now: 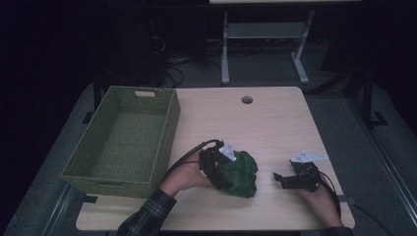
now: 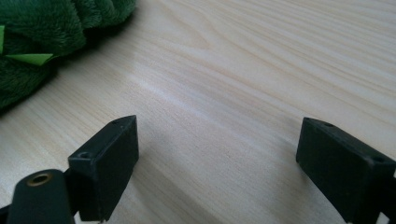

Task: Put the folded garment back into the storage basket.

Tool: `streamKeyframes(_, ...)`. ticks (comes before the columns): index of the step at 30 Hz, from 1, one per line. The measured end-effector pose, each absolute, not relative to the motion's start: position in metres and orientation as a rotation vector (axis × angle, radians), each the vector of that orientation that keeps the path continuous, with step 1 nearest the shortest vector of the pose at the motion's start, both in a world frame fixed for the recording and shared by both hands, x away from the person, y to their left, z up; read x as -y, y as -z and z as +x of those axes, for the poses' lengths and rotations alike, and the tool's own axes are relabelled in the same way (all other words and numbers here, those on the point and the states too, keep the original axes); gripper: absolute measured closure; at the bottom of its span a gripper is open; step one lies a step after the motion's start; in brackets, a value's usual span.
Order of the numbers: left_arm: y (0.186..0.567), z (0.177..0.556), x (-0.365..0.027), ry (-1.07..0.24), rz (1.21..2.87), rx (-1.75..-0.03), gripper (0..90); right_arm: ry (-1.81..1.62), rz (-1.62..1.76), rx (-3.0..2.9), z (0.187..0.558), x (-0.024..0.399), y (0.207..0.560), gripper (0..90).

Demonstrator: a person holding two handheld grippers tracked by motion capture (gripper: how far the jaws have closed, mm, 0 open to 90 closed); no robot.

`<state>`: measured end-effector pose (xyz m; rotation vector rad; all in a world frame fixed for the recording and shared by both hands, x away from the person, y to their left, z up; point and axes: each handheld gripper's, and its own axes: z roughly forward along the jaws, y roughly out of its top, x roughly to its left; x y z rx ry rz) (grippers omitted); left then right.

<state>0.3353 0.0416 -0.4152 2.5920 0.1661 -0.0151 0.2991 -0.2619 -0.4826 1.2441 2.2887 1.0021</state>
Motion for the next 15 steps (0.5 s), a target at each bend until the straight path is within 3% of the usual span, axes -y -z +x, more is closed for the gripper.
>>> streamKeyframes(15,0.447,0.339,-0.029,-0.034,2.665,-0.11,12.4,-1.001,1.246,-2.286,0.299,0.262,0.483,12.8)
